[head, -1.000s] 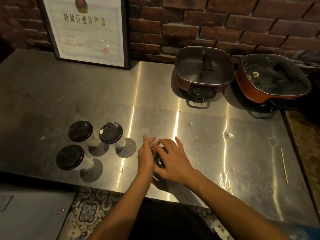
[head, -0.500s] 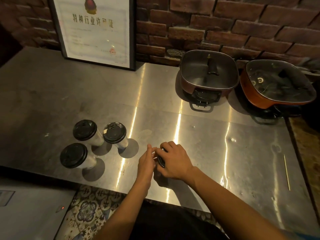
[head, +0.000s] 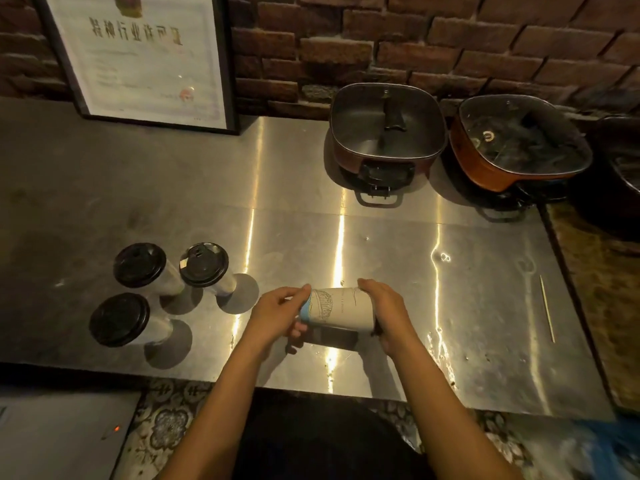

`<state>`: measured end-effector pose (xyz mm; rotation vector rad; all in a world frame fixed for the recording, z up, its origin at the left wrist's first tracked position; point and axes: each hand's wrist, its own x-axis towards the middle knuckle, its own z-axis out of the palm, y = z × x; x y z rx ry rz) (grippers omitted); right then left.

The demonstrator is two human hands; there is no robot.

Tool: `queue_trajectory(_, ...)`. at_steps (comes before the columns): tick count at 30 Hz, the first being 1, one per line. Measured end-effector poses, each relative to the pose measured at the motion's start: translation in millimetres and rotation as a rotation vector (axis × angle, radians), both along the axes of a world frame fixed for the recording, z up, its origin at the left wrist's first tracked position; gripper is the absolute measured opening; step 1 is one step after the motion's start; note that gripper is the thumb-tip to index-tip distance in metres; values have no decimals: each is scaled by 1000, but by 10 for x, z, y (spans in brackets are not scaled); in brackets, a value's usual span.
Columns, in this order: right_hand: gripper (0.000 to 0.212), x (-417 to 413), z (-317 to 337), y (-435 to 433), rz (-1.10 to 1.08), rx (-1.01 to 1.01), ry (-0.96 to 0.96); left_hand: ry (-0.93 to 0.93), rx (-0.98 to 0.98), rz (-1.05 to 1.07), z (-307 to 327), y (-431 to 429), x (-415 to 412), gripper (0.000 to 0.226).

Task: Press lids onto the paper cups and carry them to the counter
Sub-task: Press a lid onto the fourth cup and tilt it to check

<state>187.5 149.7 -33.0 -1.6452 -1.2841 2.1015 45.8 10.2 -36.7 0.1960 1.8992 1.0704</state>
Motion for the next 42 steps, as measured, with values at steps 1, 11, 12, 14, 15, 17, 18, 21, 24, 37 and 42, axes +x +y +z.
queue_trajectory(1,20,16,31,-26,3,5,14,-10,-15,0,2,-2,-20,38)
queue_trajectory(11,17,16,58,-49,46,69,110,-119,94,5,47,-42,-103,25)
queue_trajectory(12,17,12,50,-41,55,61,119,-121,112,6,53,-52,-112,28)
queue_trajectory(14,17,6,50,-32,58,29,135,-119,137,7,62,-66,-132,32)
queue_trajectory(15,19,3,57,-29,55,18,142,-120,137,10,71,-66,-140,31)
queue_trajectory(17,23,-10,61,-27,44,15,157,-134,95,16,97,-53,-148,31)
queue_trajectory(18,24,-19,65,-30,40,20,165,-142,67,10,113,-49,-150,36)
queue_trajectory(21,21,-30,73,-38,42,35,181,-158,71,19,130,-45,-170,38)
queue_trajectory(24,21,-10,81,-14,29,7,190,-178,167,2,157,-68,-196,32)
queue_trajectory(37,27,55,55,-14,30,3,208,-184,105,-16,227,-60,-110,40)
queue_trajectory(42,25,52,71,-9,23,26,213,-191,208,28,218,-69,-99,41)
